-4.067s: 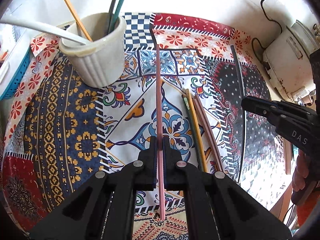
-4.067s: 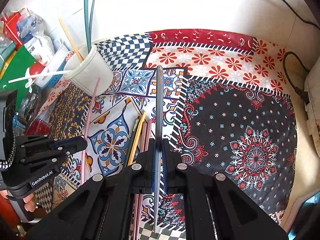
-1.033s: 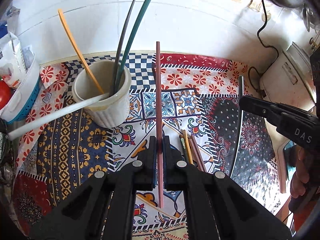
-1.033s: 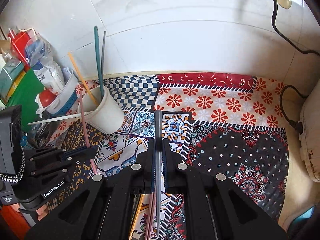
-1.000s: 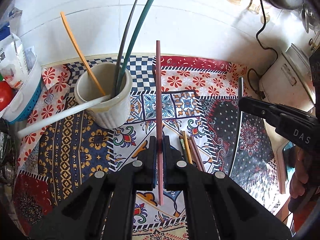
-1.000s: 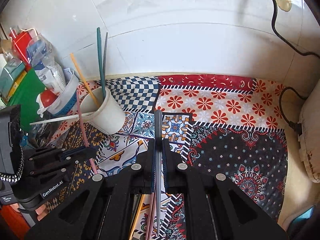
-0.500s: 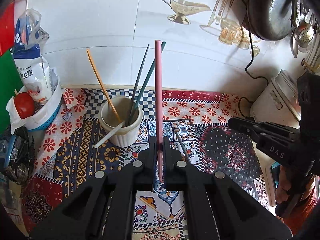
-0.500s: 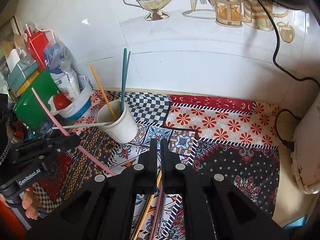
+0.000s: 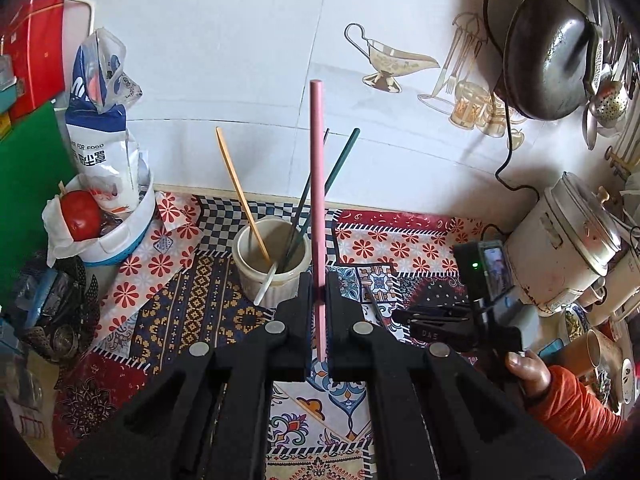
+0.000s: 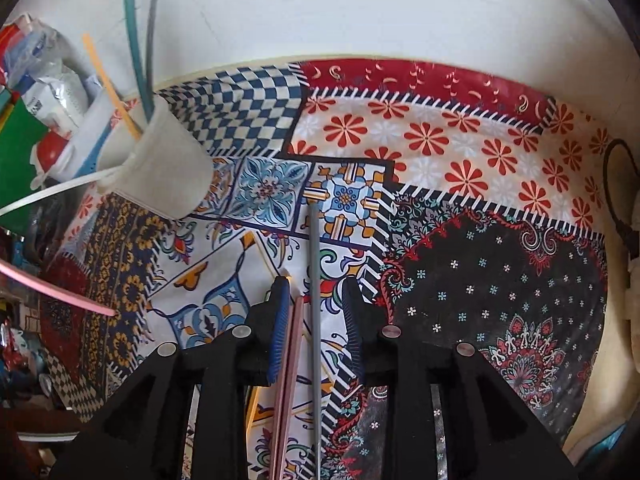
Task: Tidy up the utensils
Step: 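Raise the pink chopstick above the cup with the left tool while the right returns to the sticks, then carry the pink chopstick above the white cup with the left tool while the right carries a grey stick there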
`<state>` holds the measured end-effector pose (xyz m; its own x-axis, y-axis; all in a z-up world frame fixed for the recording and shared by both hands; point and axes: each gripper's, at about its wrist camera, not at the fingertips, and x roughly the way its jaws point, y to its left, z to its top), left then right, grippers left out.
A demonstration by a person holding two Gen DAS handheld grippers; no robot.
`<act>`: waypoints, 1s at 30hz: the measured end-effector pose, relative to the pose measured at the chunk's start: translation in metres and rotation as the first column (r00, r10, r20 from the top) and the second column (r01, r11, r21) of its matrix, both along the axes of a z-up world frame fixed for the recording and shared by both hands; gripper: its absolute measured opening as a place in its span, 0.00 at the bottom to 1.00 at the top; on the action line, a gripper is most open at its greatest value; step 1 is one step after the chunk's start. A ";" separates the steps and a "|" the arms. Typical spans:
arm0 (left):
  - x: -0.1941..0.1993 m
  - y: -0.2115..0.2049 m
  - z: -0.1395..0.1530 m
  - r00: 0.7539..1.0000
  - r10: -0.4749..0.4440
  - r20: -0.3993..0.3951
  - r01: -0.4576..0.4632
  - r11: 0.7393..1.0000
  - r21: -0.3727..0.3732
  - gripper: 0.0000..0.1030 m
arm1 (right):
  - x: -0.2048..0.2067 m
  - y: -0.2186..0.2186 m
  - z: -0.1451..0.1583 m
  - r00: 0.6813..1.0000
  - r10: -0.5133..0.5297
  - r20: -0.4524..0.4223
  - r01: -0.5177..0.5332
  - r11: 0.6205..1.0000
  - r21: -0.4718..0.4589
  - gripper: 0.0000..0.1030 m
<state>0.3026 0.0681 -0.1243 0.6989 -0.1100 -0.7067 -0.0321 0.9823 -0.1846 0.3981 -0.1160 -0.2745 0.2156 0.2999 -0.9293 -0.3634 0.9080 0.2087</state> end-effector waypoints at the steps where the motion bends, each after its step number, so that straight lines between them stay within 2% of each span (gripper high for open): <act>1: 0.000 0.001 0.001 1.000 0.003 0.002 -0.003 1.000 0.004 0.03 | 0.003 0.002 -0.007 1.000 -0.001 -0.011 0.001 1.000 -0.011 0.24; 5: 0.001 0.005 0.004 1.000 0.010 0.010 -0.010 1.000 0.010 0.03 | 0.011 0.013 -0.025 0.999 0.024 -0.046 -0.026 0.999 -0.037 0.24; 7: 0.003 0.006 0.005 1.000 0.014 0.014 -0.014 1.000 0.011 0.03 | 0.011 0.019 -0.030 0.999 0.038 -0.035 -0.040 0.997 -0.064 0.22; 9: 0.004 0.007 0.006 1.000 0.016 0.017 -0.016 1.000 0.008 0.03 | 0.011 0.025 -0.029 0.998 0.057 -0.009 -0.057 0.995 -0.086 0.19; 10: 0.005 0.008 0.006 1.000 0.016 0.019 -0.016 1.000 0.004 0.03 | 0.011 0.027 -0.029 0.998 0.061 0.001 -0.060 0.994 -0.095 0.13; 13: 0.007 0.008 0.009 0.999 0.017 0.027 -0.017 1.000 0.000 0.03 | 0.011 0.033 -0.030 0.997 0.073 0.017 -0.071 0.991 -0.114 0.07; 18: 0.008 0.008 0.015 0.999 0.019 0.047 -0.020 1.000 0.001 0.03 | 0.009 0.033 -0.028 0.997 0.078 0.007 -0.077 0.992 -0.099 0.06; 22: 0.010 0.011 0.018 0.998 0.027 0.061 -0.028 1.000 0.005 0.03 | 0.004 0.025 -0.012 0.996 0.074 0.043 -0.071 0.995 -0.065 0.06; 30: 0.011 0.019 0.029 0.995 0.047 0.093 -0.048 0.999 0.003 0.03 | -0.010 0.012 0.051 0.988 0.061 0.141 -0.064 0.998 0.017 0.06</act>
